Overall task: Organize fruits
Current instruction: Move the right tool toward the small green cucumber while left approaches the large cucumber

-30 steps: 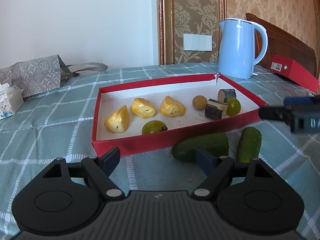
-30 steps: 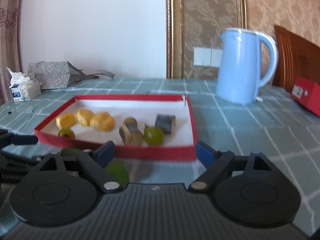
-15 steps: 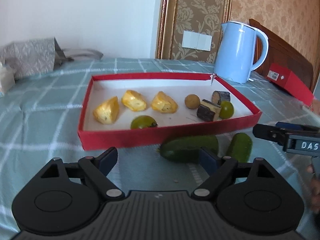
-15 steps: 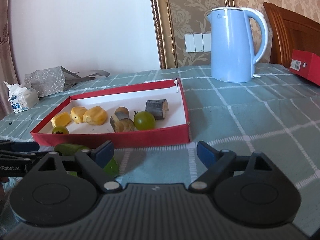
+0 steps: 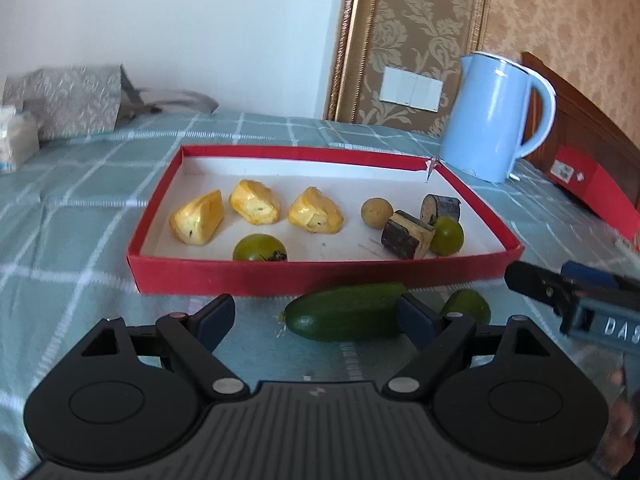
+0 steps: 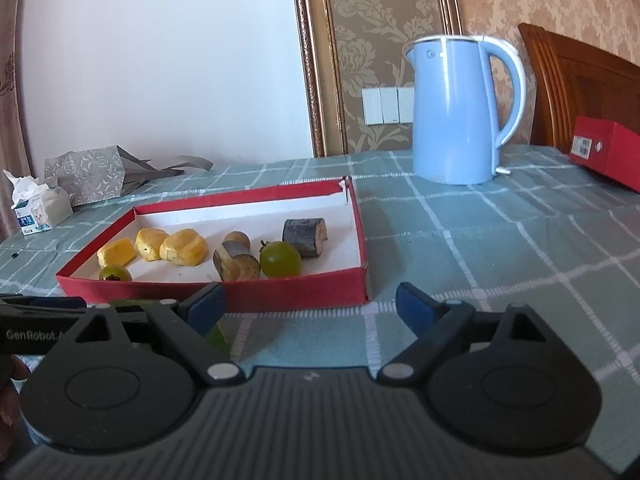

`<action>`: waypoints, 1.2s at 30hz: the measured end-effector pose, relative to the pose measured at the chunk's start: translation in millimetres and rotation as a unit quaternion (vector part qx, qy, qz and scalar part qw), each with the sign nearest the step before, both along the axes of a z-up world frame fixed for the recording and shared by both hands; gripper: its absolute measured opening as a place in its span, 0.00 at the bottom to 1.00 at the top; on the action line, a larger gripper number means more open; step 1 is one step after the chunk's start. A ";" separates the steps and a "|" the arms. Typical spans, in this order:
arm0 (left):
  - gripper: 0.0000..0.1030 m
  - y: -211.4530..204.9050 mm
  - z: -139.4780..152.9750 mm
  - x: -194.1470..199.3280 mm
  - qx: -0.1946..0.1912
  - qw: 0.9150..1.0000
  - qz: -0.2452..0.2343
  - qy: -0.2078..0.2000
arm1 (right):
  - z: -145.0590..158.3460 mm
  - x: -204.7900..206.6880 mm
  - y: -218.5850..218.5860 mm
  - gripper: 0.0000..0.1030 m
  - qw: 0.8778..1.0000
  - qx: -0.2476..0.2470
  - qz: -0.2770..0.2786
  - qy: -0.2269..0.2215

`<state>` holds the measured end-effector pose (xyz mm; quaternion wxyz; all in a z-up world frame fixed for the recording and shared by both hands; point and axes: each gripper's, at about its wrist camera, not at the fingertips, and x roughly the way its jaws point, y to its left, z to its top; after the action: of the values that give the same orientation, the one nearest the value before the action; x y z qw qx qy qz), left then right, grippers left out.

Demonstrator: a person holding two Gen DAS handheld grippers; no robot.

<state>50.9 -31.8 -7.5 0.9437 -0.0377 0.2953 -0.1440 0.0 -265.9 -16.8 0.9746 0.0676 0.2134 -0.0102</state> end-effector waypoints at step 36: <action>0.72 -28.0 -7.3 9.3 0.049 0.998 -0.030 0.005 | -1.6 0.2 -9.3 0.90 1.000 0.030 0.007 0.001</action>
<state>60.2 -59.8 -14.8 0.9382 0.0171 0.3078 -0.1576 0.3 -275.2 -18.4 0.9719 0.0949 0.2155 0.0027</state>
